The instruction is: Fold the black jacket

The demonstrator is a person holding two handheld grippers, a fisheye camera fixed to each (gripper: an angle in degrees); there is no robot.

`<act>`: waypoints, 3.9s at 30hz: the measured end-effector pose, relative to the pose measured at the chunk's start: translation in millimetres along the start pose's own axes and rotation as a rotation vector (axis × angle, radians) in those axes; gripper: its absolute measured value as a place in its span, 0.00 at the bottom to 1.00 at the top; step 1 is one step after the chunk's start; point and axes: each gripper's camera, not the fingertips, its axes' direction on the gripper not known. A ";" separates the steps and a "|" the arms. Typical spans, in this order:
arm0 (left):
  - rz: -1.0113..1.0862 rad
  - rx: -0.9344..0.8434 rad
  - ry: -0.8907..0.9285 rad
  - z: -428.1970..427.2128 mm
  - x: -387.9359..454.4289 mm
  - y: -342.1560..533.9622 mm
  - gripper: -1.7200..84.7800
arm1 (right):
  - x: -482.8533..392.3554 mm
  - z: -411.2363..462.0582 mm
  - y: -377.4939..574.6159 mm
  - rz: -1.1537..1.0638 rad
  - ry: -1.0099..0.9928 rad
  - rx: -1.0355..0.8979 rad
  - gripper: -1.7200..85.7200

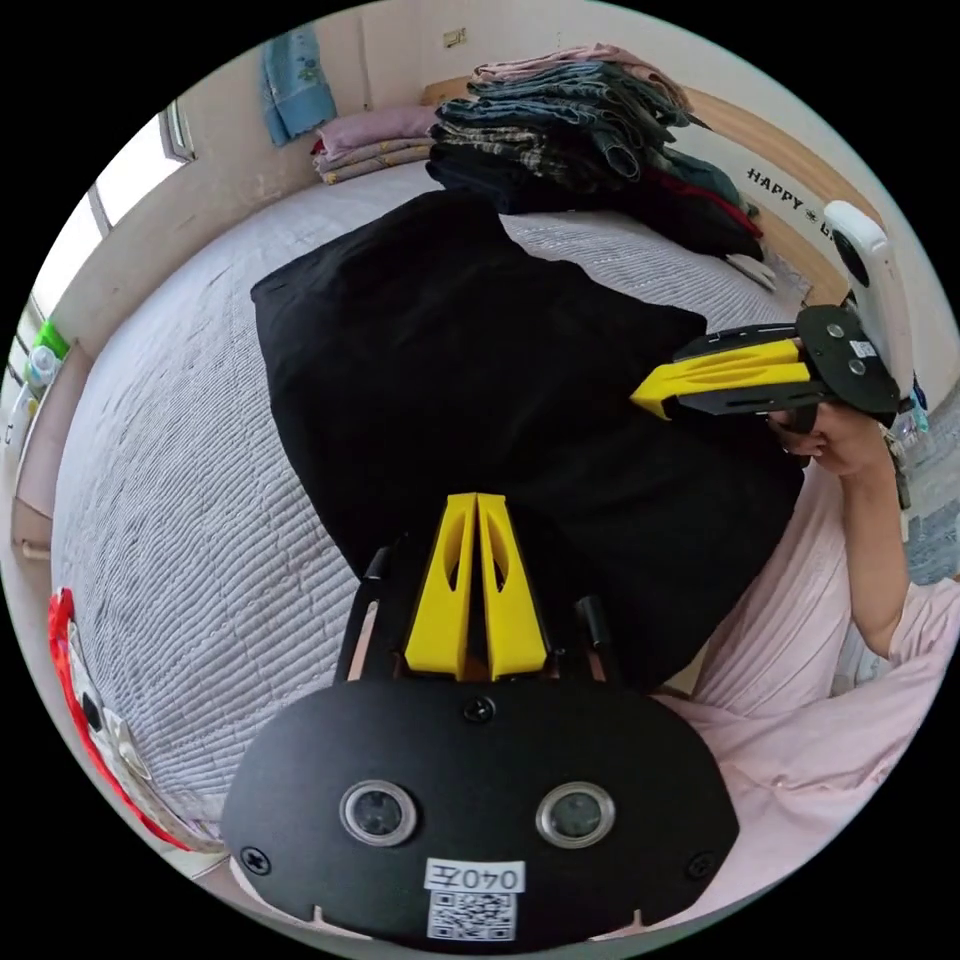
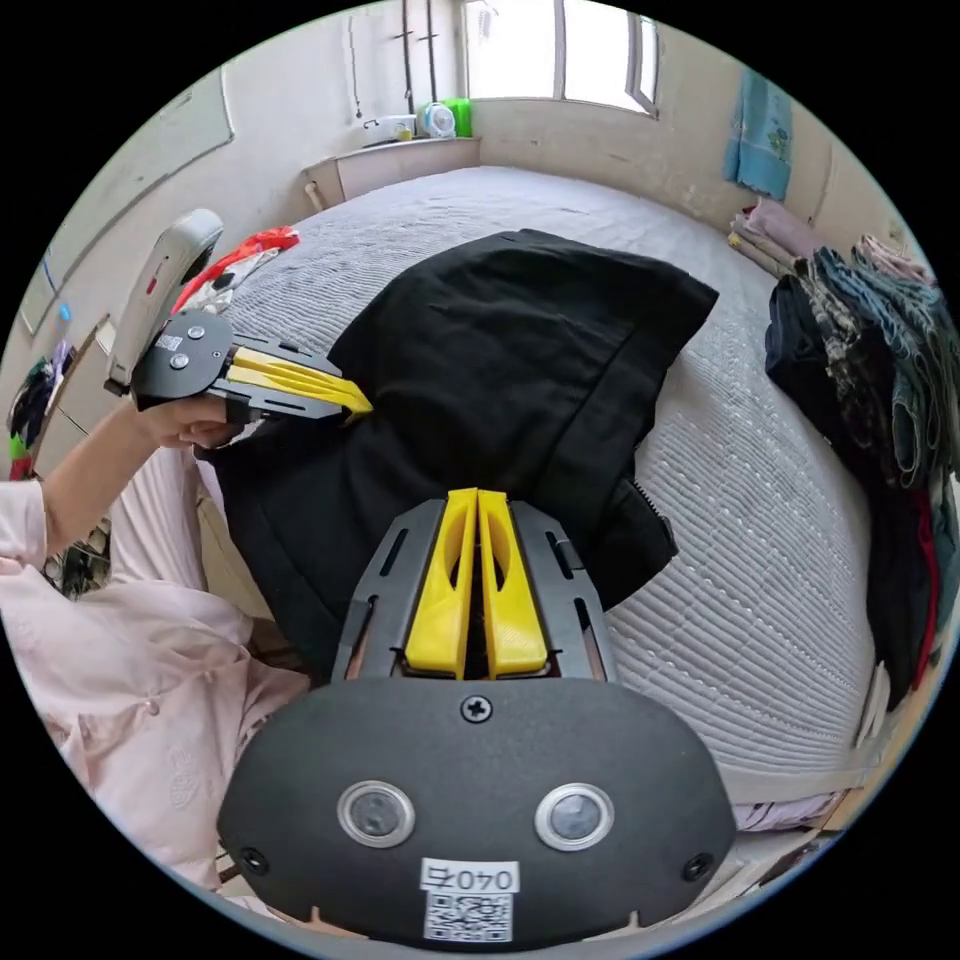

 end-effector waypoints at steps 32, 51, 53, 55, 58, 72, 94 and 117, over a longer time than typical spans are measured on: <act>-0.401 0.022 0.621 10.7 -182.0 181.9 0.10 | -267.4 -55.6 72.6 -0.477 0.444 -0.053 0.16; -0.354 0.221 0.754 -39.9 -216.0 175.4 0.00 | -388.4 -3.1 60.9 -0.594 0.799 -0.151 0.20; -0.360 0.225 0.765 -38.8 -220.6 179.5 0.00 | -396.3 -11.3 56.6 -0.569 0.742 -0.151 0.22; -0.363 0.231 0.776 -38.3 -224.0 182.2 0.00 | -399.8 -13.3 52.7 -0.545 0.740 -0.149 0.22; -0.354 0.240 0.767 -40.7 -226.5 183.9 0.00 | -404.3 -8.4 45.1 -0.512 0.793 -0.150 0.22; -0.359 0.239 0.734 -41.4 -259.5 226.9 0.00 | -396.0 -27.6 19.3 -0.645 1.070 -0.179 0.06; -0.329 0.100 0.862 -145.1 -247.0 348.7 0.01 | -395.5 -213.4 -67.2 -0.977 0.266 -0.416 0.04; -0.958 0.216 0.949 10.6 -453.9 140.5 0.00 | -78.7 -54.9 -365.1 -0.387 0.211 -0.500 0.01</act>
